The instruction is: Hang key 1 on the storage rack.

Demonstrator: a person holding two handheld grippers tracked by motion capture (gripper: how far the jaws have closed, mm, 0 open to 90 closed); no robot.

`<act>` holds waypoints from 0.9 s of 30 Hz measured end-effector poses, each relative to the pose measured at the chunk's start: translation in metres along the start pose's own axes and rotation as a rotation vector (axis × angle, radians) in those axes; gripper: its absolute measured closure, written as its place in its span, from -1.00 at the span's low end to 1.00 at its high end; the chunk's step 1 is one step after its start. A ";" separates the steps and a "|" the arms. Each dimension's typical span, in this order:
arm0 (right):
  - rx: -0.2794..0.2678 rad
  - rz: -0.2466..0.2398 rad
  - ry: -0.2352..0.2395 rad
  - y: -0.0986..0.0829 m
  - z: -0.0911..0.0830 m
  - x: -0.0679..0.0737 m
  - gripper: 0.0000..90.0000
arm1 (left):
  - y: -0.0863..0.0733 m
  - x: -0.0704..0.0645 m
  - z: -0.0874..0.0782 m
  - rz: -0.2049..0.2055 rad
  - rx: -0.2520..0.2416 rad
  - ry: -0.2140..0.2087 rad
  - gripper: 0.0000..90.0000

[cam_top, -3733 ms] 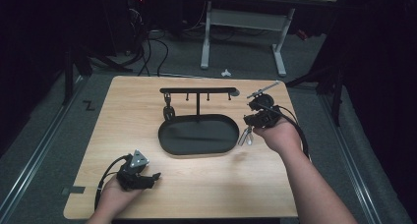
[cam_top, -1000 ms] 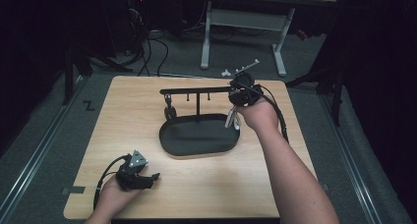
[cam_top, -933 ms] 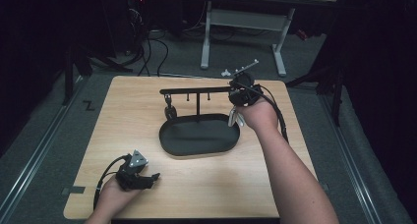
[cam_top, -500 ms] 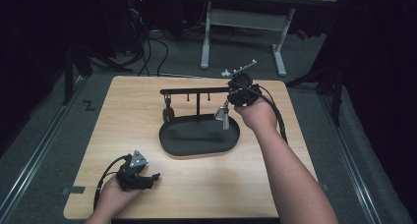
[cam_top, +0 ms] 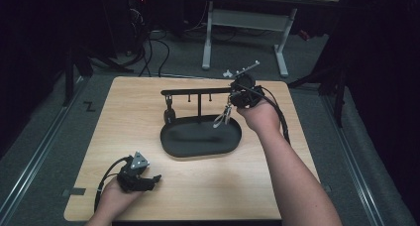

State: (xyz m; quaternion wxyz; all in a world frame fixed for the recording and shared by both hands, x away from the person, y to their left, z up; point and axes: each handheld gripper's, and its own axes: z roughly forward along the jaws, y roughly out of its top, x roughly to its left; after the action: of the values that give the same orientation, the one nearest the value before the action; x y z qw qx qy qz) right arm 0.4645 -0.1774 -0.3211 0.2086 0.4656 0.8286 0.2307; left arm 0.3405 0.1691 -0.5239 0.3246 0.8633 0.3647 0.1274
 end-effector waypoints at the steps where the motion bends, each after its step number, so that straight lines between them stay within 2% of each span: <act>1: 0.001 -0.001 0.001 -0.001 0.000 -0.001 0.86 | 0.000 0.000 0.000 0.001 0.000 0.000 -0.30; 16: 0.014 0.020 0.027 -0.028 0.004 0.000 0.62 | -0.003 0.000 -0.004 -0.016 -0.014 0.010 -0.30; 27: -0.001 0.024 0.039 -0.055 0.011 0.007 0.33 | -0.001 0.000 -0.003 -0.018 -0.021 0.013 -0.30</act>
State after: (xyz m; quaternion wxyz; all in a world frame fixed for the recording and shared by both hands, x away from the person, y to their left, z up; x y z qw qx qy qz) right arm 0.4297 -0.1944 -0.3624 0.1898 0.4707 0.8268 0.2426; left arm 0.3386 0.1710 -0.5228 0.3324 0.8557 0.3732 0.1340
